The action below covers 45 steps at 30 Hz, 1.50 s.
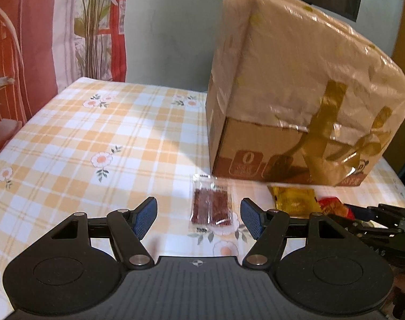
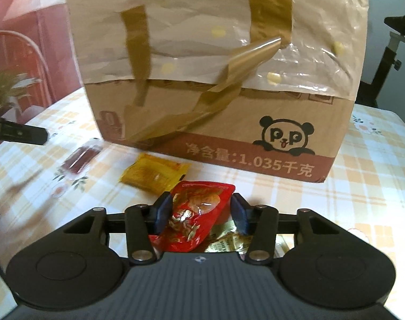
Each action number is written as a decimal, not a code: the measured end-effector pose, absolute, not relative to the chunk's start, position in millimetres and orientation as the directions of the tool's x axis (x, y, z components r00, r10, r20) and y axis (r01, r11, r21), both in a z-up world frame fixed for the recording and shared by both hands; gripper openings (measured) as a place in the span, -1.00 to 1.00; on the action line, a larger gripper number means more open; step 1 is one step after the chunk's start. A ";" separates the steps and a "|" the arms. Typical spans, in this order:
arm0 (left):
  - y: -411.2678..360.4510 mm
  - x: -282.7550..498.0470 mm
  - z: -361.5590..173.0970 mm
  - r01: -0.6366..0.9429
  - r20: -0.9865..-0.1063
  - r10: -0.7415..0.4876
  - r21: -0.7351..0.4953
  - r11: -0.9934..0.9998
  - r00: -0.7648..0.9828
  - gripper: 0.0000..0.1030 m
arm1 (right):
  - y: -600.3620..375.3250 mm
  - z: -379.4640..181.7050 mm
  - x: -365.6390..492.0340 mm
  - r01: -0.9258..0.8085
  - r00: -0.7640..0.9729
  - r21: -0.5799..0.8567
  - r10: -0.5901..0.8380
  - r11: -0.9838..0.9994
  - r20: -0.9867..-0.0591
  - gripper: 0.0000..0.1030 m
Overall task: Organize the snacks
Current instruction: 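Grasp the clear dark-strip packet with the left gripper while the right grasps the red-orange packet, then drop the clear packet into the paper bag with the left gripper while the right drops the red-orange packet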
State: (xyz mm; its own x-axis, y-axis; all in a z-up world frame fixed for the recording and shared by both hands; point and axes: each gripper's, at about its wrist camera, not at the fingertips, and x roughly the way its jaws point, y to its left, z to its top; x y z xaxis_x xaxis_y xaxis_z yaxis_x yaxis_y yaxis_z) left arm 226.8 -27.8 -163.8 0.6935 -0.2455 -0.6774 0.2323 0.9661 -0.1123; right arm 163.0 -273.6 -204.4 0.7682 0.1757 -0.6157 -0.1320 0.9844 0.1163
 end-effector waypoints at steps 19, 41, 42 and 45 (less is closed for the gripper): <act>-49.1 245.9 -176.9 0.259 -0.727 -0.179 -0.002 0.966 0.663 0.37 | -306.0 -196.1 143.7 -0.128 0.849 0.266 0.244 0.956 -0.469 -0.67; -65.9 231.0 -190.0 0.296 -0.743 -0.219 -0.030 0.955 0.632 -0.22 | -317.1 -195.1 138.3 -0.116 0.852 0.325 0.262 0.939 -0.453 -0.67; -65.6 228.9 -188.1 0.295 -0.740 -0.220 -0.032 0.955 0.635 -0.22 | -316.8 -195.0 138.0 -0.114 0.853 0.325 0.260 0.939 -0.452 -0.67; -64.7 226.6 -180.0 0.292 -0.722 -0.230 -0.040 0.956 0.653 -0.22 | -317.1 -194.7 135.9 -0.113 0.859 0.327 0.258 0.938 -0.443 -0.67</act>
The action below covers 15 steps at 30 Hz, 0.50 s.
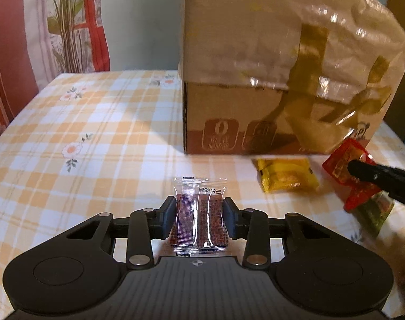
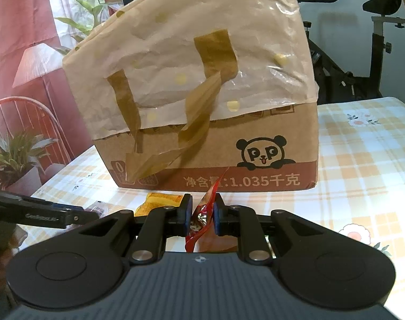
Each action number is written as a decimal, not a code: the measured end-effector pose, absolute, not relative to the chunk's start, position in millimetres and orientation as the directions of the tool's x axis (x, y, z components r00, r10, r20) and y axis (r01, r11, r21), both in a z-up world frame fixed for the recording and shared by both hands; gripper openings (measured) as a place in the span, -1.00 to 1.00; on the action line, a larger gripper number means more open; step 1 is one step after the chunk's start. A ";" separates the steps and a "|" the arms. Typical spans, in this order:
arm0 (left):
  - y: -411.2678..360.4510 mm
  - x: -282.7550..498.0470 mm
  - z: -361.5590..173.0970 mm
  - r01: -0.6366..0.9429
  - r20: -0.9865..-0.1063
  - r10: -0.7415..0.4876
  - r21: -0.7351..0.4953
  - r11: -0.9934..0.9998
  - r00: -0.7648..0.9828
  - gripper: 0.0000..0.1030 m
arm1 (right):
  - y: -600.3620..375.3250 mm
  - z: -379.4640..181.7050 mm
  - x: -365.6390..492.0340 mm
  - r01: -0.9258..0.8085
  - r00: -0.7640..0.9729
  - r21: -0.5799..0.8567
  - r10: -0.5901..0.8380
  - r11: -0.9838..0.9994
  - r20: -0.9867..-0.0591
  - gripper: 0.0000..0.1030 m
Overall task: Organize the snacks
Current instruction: 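Drop the clear packet into the paper bag with the left gripper while the right drops the red-orange packet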
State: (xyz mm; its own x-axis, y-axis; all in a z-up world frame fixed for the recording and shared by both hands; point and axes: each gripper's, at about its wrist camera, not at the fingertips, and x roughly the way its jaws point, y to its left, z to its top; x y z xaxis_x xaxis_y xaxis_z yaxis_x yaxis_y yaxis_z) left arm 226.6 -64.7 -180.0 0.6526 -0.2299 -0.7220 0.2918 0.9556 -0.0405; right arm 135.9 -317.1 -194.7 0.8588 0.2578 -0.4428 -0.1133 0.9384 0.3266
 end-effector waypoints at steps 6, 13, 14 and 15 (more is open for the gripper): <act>-59.7 224.7 -155.1 0.311 -0.667 -0.291 -0.093 0.946 0.686 -0.22 | -322.6 -187.9 126.3 -0.089 0.880 0.345 0.236 0.934 -0.412 -0.67; -63.1 215.7 -105.5 0.372 -0.545 -0.344 -0.063 0.926 0.765 -0.22 | -338.7 -150.9 108.0 -0.070 0.927 0.336 0.186 0.939 -0.326 -0.67; -64.2 213.9 -96.6 0.388 -0.520 -0.361 -0.061 0.920 0.774 -0.22 | -340.1 -143.1 104.7 -0.075 0.935 0.329 0.181 0.942 -0.305 -0.67; -65.4 213.1 -88.3 0.402 -0.496 -0.377 -0.061 0.914 0.782 -0.22 | -341.8 -136.9 101.9 -0.079 0.942 0.327 0.178 0.942 -0.285 -0.67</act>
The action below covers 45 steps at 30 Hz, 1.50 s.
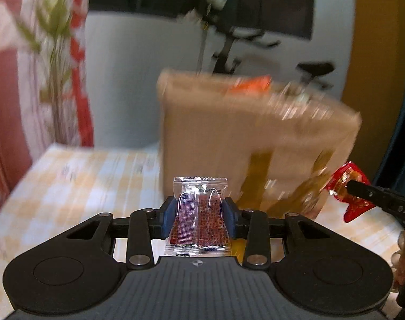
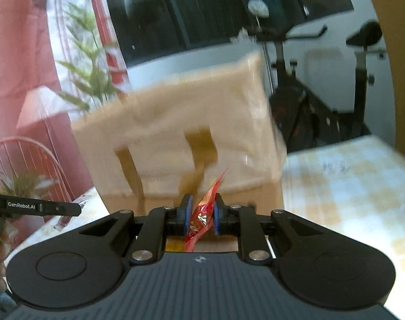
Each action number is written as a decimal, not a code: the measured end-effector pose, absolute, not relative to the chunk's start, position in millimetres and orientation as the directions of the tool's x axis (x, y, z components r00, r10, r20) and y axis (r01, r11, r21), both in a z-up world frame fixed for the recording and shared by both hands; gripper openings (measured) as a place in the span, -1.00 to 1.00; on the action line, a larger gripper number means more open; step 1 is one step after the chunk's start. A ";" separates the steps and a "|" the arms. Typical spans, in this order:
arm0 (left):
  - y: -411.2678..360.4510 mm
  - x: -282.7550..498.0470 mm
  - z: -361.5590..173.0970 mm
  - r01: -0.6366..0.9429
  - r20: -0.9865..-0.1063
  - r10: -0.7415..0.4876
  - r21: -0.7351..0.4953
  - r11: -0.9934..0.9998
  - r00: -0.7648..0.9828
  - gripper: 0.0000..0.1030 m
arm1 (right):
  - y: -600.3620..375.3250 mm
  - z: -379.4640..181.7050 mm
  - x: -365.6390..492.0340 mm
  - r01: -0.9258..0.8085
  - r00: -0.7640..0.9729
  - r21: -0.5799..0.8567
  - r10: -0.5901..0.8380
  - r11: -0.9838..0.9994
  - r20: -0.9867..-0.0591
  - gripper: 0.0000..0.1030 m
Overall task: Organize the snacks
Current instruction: 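Drop the clear packet into the paper bag with the left gripper while the right drops the red-orange packet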
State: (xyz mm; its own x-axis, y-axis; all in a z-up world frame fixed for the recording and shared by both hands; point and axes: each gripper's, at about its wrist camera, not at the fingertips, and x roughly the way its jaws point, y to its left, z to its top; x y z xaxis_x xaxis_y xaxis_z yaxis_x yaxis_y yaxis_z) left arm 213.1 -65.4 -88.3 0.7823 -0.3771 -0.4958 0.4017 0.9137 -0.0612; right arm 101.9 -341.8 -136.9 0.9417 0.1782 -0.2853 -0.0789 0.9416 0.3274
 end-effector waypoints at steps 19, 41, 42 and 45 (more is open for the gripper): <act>-116.9 299.2 -3.0 0.393 -0.343 -0.368 0.003 0.920 0.864 -0.21 | -364.8 -24.7 166.1 -0.062 0.992 0.211 0.083 0.976 -0.091 -0.67; -103.2 315.6 -14.8 0.325 -0.425 -0.289 0.014 0.946 0.858 0.29 | -369.6 -38.9 181.1 0.021 0.980 0.185 0.016 0.982 -0.198 -0.33; -99.2 310.8 -13.3 0.323 -0.423 -0.291 0.004 0.946 0.858 0.29 | -369.6 -38.2 176.2 0.015 0.981 0.192 0.023 0.981 -0.195 -0.33; -87.9 294.8 -11.7 0.317 -0.414 -0.294 -0.013 0.948 0.862 0.29 | -367.8 -36.8 162.3 0.007 0.982 0.210 0.033 0.978 -0.185 -0.33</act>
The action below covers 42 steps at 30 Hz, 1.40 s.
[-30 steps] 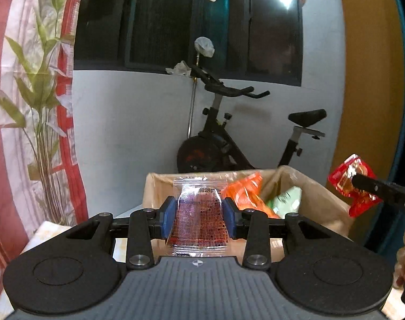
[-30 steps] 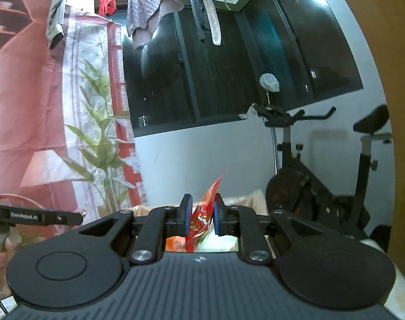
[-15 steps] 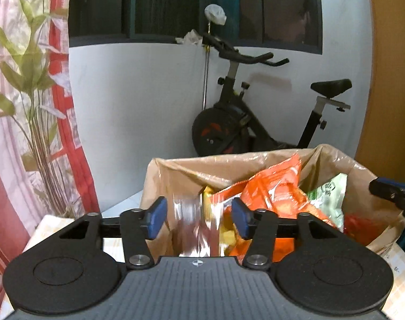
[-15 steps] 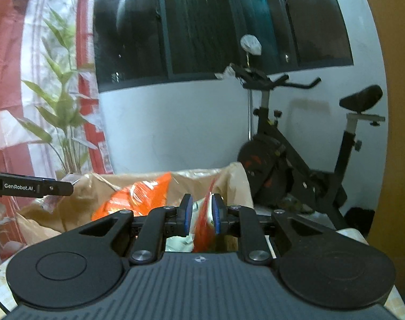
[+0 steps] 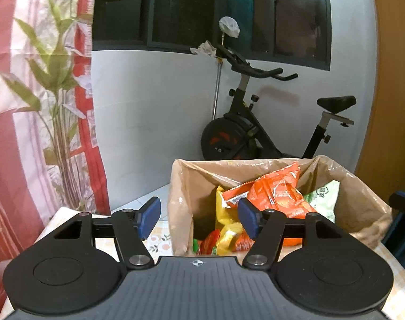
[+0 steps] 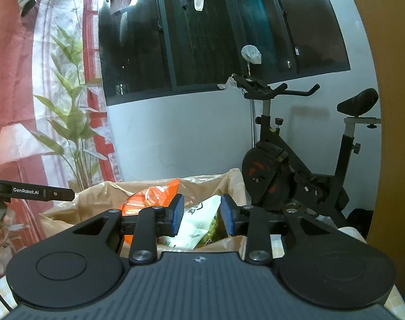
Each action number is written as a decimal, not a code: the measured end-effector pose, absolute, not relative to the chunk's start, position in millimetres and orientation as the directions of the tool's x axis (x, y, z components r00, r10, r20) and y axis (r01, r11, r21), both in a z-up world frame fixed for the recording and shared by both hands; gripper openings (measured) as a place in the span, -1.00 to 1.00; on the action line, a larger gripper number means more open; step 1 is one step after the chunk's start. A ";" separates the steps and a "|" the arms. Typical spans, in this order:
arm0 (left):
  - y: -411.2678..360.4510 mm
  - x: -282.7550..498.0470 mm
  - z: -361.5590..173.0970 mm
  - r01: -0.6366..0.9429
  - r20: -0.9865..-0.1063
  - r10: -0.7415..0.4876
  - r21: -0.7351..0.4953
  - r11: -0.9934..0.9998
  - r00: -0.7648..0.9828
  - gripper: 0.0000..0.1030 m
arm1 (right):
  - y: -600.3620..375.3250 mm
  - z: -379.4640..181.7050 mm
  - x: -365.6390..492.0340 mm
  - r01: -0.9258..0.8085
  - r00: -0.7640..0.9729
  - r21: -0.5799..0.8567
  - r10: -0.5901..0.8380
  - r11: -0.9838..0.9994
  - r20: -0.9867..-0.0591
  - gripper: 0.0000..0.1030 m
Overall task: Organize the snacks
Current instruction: 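Drop the clear packet into the paper bag with the left gripper while the right drops the red-orange packet, then move both grippers back to the table and grasp the gold foil packet with the right gripper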
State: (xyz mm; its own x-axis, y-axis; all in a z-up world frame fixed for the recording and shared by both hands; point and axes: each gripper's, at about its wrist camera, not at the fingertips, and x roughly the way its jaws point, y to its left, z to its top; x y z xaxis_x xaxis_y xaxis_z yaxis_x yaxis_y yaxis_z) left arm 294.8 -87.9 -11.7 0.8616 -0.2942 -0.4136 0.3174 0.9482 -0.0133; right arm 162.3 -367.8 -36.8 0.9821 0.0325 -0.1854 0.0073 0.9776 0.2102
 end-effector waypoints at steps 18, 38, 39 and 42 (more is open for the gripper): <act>-59.4 239.9 -91.6 0.257 -0.554 -0.278 -0.118 0.959 0.785 0.29 | -350.4 -123.5 106.7 0.029 0.872 0.330 0.138 0.943 -0.469 -0.27; -58.9 226.0 -136.2 0.270 -0.647 -0.300 -0.148 0.951 0.701 0.29 | -341.3 -184.6 102.2 0.167 0.664 0.410 0.205 0.897 -0.719 -0.08; -58.7 225.9 -136.1 0.269 -0.647 -0.299 -0.148 0.952 0.701 0.29 | -343.1 -185.1 104.5 0.168 0.666 0.414 0.207 0.894 -0.717 -0.07; -57.8 225.5 -136.8 0.265 -0.649 -0.296 -0.149 0.953 0.700 0.29 | -346.6 -185.9 116.4 0.176 0.663 0.428 0.215 0.886 -0.717 -0.05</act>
